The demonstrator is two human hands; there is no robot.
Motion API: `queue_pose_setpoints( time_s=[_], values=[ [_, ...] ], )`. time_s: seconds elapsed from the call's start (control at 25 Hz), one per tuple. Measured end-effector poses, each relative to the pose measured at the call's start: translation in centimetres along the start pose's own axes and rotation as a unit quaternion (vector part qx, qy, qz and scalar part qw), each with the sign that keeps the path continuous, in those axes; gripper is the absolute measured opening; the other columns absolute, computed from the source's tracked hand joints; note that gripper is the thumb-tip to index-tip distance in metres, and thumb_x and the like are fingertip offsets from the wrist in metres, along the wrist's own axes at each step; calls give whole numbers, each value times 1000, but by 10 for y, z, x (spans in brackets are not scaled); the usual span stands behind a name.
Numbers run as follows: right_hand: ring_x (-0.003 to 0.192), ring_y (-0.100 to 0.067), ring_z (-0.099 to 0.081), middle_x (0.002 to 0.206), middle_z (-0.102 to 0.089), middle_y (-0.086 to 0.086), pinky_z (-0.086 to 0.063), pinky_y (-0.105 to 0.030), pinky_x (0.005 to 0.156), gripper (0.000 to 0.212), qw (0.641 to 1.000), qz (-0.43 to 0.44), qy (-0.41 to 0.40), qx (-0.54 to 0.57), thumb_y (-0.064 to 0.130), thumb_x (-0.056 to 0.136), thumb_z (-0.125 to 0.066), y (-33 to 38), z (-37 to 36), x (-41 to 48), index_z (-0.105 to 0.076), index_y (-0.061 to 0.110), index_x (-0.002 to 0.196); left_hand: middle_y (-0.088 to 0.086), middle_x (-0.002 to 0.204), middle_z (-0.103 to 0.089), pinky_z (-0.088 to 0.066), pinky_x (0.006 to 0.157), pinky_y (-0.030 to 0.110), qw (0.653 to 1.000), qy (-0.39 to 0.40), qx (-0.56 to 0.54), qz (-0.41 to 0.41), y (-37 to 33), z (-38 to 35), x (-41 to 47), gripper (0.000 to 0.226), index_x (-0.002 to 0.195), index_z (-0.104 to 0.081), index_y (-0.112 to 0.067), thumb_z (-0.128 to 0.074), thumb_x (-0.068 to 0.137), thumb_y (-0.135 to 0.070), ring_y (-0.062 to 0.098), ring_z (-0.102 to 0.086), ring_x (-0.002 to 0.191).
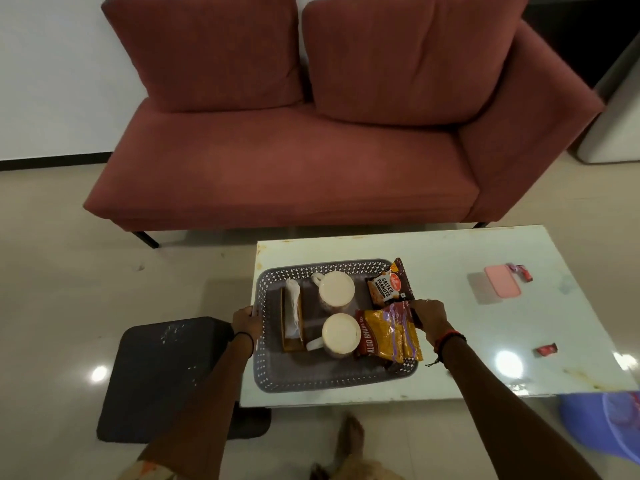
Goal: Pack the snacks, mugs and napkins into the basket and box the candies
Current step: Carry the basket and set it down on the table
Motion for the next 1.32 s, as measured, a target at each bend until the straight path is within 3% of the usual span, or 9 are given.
queue_pose_setpoints(
  time_s=[0.2,0.36,0.48,0.6,0.76,0.96,1.32],
  values=[
    [62,-16,-50,71,-52,-3,-45,-27,60,25,1000,6,4,-12,5,88,-47,-13,51,-2,-51,17,66,7,50,-44,-35,61,31,1000,13,12,-13,-24,-39,-27,40,50,-47,-10,-54,89,-13,16,-41,54],
    [67,-19,-52,76,-54,-6,-46,-28,63,25,1000,9,3,-13,2,88,-47,-19,99,13,-52,15,67,6,50,-47,-38,63,31,999,30,28,-18,-50,-85,-48,39,50,-49,-14,-54,89,-14,22,-48,62],
    [65,-24,-52,71,-57,-12,-47,-34,63,25,1000,-2,-15,11,-8,85,-49,-27,138,34,-53,3,63,9,52,-49,-42,66,34,998,32,42,-21,-70,-128,-56,39,50,-49,-14,-55,88,-15,25,-50,67],
    [72,-28,-57,79,-63,-19,-50,-40,72,16,999,-13,-21,36,-9,82,-50,-35,179,60,-57,-2,69,17,68,-60,-51,75,41,999,36,41,-3,-84,-174,-67,28,58,-57,-12,-59,86,-16,25,-56,72],
    [79,-30,-60,86,-67,-19,-53,-49,85,14,999,-13,-9,35,-7,77,-54,-42,220,91,-66,1,74,28,86,-68,-45,70,34,998,37,48,5,-101,-227,-73,24,80,-68,4,-59,86,-18,36,-63,81],
    [73,-29,-57,75,-66,-18,-54,-50,80,23,1000,-19,0,3,-5,74,-54,-57,247,121,-67,8,60,27,96,-70,-53,87,47,997,48,60,19,-110,-267,-68,25,92,-70,3,-62,84,-19,40,-64,96],
    [72,-25,-51,63,-57,-5,-40,-35,69,35,999,-26,-22,-42,-7,81,-47,-60,226,191,-57,17,56,23,104,-69,-50,85,40,992,47,115,26,-78,-308,-28,26,105,-67,-3,-60,85,-17,38,-62,98]
  ],
)
Point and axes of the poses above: each hand's wrist, its own x-axis towards the middle knuckle, its own z-axis out of the back of the hand, y = z × x, the point moved 10 cm from there along x, towards the middle knuckle
